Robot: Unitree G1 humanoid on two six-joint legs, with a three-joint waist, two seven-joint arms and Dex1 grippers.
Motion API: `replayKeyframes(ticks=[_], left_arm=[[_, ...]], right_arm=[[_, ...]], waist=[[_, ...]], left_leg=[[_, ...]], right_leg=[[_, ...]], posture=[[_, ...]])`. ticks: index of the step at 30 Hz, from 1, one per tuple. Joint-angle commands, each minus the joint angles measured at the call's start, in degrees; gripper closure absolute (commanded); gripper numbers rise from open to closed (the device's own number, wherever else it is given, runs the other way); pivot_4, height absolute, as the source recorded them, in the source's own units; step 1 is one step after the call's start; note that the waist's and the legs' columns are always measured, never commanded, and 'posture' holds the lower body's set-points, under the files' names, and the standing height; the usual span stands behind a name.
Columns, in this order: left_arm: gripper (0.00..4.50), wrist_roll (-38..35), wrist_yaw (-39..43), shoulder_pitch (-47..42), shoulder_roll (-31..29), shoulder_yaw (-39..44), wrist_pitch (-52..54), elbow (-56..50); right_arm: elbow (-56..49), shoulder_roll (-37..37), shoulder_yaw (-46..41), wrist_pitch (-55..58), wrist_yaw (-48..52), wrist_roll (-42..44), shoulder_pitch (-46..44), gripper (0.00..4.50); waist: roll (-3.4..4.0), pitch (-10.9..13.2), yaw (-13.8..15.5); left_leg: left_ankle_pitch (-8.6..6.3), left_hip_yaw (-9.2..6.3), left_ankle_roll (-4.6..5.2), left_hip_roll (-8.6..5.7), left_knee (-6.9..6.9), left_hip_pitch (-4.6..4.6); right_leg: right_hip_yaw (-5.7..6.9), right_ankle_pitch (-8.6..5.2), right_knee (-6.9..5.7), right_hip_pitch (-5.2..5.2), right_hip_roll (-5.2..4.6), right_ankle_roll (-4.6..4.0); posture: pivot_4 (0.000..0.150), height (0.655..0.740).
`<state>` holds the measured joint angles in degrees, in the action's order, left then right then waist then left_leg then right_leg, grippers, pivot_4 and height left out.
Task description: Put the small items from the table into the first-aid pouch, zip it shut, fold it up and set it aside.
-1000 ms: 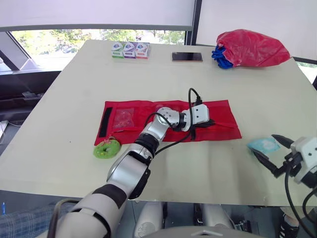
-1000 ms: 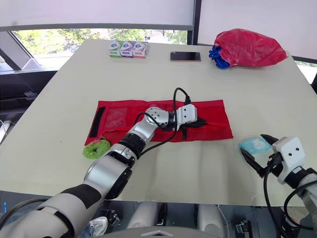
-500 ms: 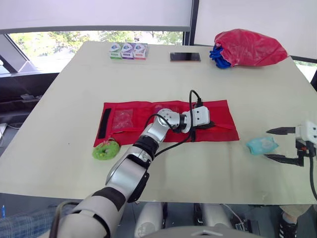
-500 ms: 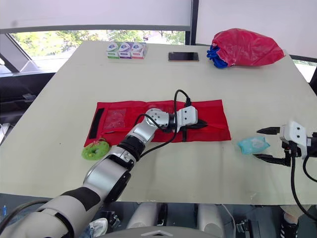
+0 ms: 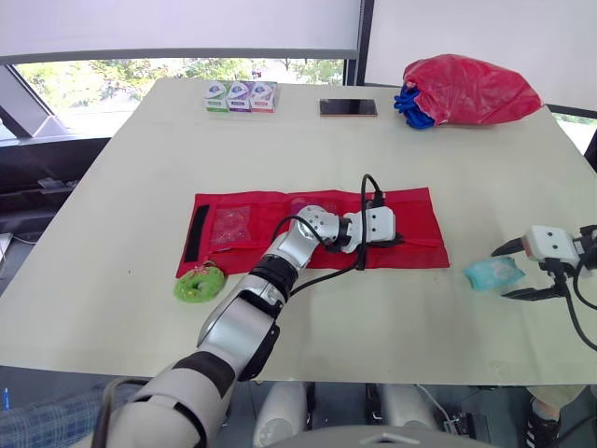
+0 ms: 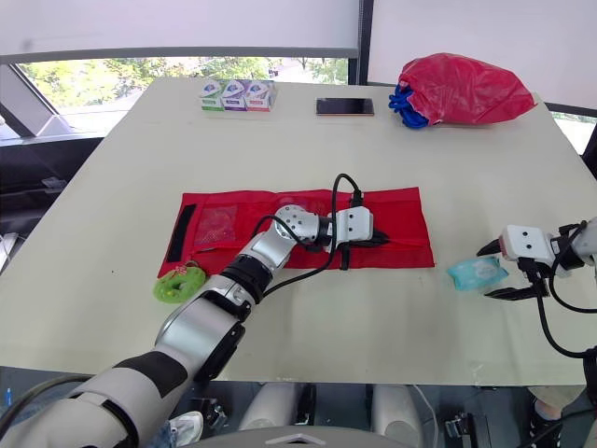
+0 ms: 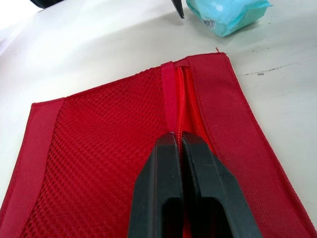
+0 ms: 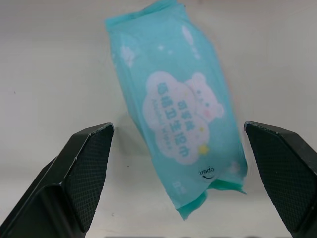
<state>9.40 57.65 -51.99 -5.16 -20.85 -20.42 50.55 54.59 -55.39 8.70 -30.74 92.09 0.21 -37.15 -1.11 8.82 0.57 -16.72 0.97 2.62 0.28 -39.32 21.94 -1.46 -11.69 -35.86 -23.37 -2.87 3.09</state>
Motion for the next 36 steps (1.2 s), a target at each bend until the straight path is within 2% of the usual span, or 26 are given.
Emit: replayKeyframes(ticks=[1, 2, 3, 4, 5, 8, 10, 16, 19, 21, 26, 30, 33, 36], left_arm=[[4.5, -0.3, -0.3, -0.7, 0.5, 0.1, -0.7, -1.2], [4.5, -0.3, -0.3, -0.7, 0.6, 0.1, -0.7, -1.1], [4.5, -0.3, -0.3, -0.6, 0.6, 0.1, -0.7, -1.2], [4.5, -0.6, -0.2, -0.6, 0.9, 0.3, -0.6, -1.1], [4.5, -0.8, -0.1, -0.7, 1.0, 0.4, -0.5, -1.1], [4.5, -1.1, 0.2, -1.0, 1.4, 0.6, -0.4, -1.0], [4.5, -1.4, 0.2, -1.4, 1.8, 0.8, -0.3, -0.6], [4.5, -2.4, -0.3, -2.0, 3.0, 1.9, 1.0, -0.1], [4.5, -3.1, -1.1, -1.9, 3.7, 2.6, 2.0, -0.5], [4.5, -3.3, -1.3, -1.1, 3.8, 2.6, 2.6, -1.7], [4.5, -3.8, -1.2, 1.3, 4.4, 2.0, 4.3, -6.4], [4.5, -4.0, -0.5, 2.9, 5.3, 0.9, 5.8, -10.1], [4.5, -4.0, 0.0, 3.6, 5.8, 0.3, 6.9, -11.7], [4.5, -4.5, 1.0, 4.0, 6.5, -0.3, 8.3, -13.3]], right_arm=[[-1.5, -0.8, -0.2, 0.8, 0.4, 2.7, 0.0, 1.17], [-2.5, -1.4, -0.2, 1.2, 0.4, 3.2, 0.8, 1.77], [-3.5, -2.0, -0.3, 1.6, 0.4, 3.6, 1.7, 1.92], [-4.8, -2.6, -0.8, 2.2, 0.4, 4.3, 2.9, 2.29], [-6.2, -3.2, -1.3, 3.1, 0.4, 5.0, 4.1, 2.94], [-12.6, -5.2, -3.8, 7.3, 0.4, 8.1, 9.7, 3.58], [-25.3, -5.7, -9.3, 17.6, -3.9, 14.4, 18.4, 3.58], [-64.1, -4.5, -20.6, 50.9, -23.6, 24.1, 39.4, 3.58], [-81.1, 0.8, -22.6, 68.4, -38.1, 30.0, 43.6, 3.58], [-87.9, 3.8, -22.8, 79.4, -46.2, 32.6, 43.3, 3.58], [-95.8, 11.3, -20.3, 100.6, -62.6, 33.8, 38.5, 3.58], [-96.1, 23.4, -21.4, 113.5, -73.3, 32.4, 31.8, 3.58], [-96.4, 29.5, -21.6, 118.8, -78.3, 29.8, 29.2, 3.58], [-94.9, 38.2, -26.0, 122.9, -82.1, 27.6, 25.2, 3.58]], waist=[[0.0, 0.0, 0.0], [0.0, 0.0, 0.0], [0.0, 0.0, 0.0], [0.01, 0.0, 0.1], [0.01, 0.0, 0.0], [0.02, 0.0, 0.3], [0.02, 0.0, 0.4], [0.17, 0.0, 0.2], [0.12, 0.0, 0.2], [0.12, 0.0, 0.3], [0.09, 0.0, 0.3], [0.1, 0.0, 0.3], [0.09, -0.1, 0.2], [0.06, -0.2, 0.0]], left_leg=[[0.0, 0.0, 0.0, 0.01, 0.0, -0.01], [0.0, 0.01, 0.0, 0.01, 0.0, -0.02], [0.0, 0.0, 0.0, 0.02, 0.0, -0.02], [0.0, 0.0, 0.0, 0.02, 0.0, -0.02], [0.0, -0.02, 0.0, 0.03, 0.0, -0.02], [0.0, 0.0, 0.0, 0.05, 0.0, -0.02], [-0.01, -0.1, 0.01, 0.09, 0.0, 0.03], [-0.06, -0.12, 0.07, 0.09, 0.05, 0.16], [-0.06, -0.14, 0.07, 0.11, 0.0, 0.14], [-0.05, -0.17, 0.06, 0.11, -0.02, 0.15], [-0.06, -0.16, 0.08, 0.07, -0.05, 0.27], [-0.06, -0.32, 0.07, 0.07, -0.08, 0.41], [-0.05, -0.41, 0.07, 0.06, -0.1, 0.43], [-0.05, -0.43, 0.07, 0.06, -0.1, 0.41]], right_leg=[[-0.01, 0.0, -0.01, 0.0, 0.0, 0.0], [-0.02, 0.0, -0.01, 0.0, 0.0, 0.0], [-0.03, 0.0, -0.01, 0.0, 0.0, 0.0], [-0.03, 0.0, -0.01, 0.0, 0.0, -0.01], [-0.02, 0.0, -0.02, 0.0, 0.0, -0.01], [-0.03, 0.0, -0.01, 0.0, -0.01, -0.01], [0.02, 0.0, -0.02, 0.0, -0.04, -0.01], [0.06, 0.0, -0.04, -0.14, -0.24, -0.01], [0.07, 0.0, -0.04, -0.14, -0.14, 0.0], [0.1, -0.01, -0.05, -0.13, -0.13, 0.01], [0.09, -0.01, 0.01, -0.18, -0.16, 0.01], [0.22, -0.01, 0.0, -0.23, -0.12, 0.01], [0.26, -0.01, -0.02, -0.22, -0.07, 0.0], [0.27, -0.01, -0.03, -0.22, 0.0, 0.0]], posture=[[0.15, 0.74], [0.15, 0.74], [0.15, 0.74], [0.15, 0.74], [0.15, 0.74], [0.15, 0.74], [0.15, 0.74], [0.15, 0.74], [0.15, 0.74], [0.15, 0.74], [0.15, 0.74], [0.15, 0.74], [0.15, 0.74], [0.15, 0.74]])
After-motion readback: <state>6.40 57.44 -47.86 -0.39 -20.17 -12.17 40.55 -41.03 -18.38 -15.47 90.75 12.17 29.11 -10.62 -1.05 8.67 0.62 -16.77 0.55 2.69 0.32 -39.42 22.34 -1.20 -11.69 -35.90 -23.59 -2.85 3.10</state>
